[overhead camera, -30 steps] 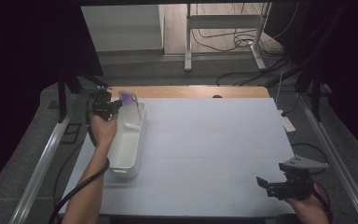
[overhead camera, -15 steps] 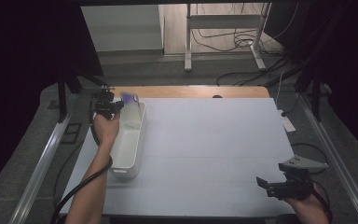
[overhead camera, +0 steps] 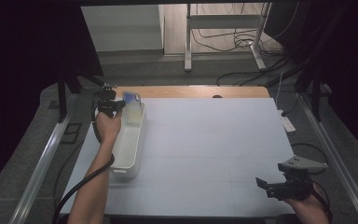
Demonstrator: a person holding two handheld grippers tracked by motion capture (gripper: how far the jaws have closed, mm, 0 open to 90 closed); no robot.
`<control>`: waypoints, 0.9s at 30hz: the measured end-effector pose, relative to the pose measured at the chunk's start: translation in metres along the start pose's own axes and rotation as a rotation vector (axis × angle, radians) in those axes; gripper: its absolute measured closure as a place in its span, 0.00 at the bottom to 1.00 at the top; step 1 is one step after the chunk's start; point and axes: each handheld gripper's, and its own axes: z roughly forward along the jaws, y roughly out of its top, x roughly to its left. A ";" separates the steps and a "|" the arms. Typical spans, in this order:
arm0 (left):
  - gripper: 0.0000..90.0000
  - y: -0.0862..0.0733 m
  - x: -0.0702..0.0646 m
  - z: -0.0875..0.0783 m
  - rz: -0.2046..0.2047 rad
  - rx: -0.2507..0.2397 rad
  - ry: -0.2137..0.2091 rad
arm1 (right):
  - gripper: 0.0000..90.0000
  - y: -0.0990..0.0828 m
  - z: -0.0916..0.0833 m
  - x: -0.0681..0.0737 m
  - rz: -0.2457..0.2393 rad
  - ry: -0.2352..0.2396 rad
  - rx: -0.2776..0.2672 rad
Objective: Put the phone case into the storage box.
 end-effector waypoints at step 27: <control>0.76 0.002 0.000 -0.002 0.026 -0.011 -0.043 | 0.01 0.000 0.000 -0.001 0.008 0.005 -0.002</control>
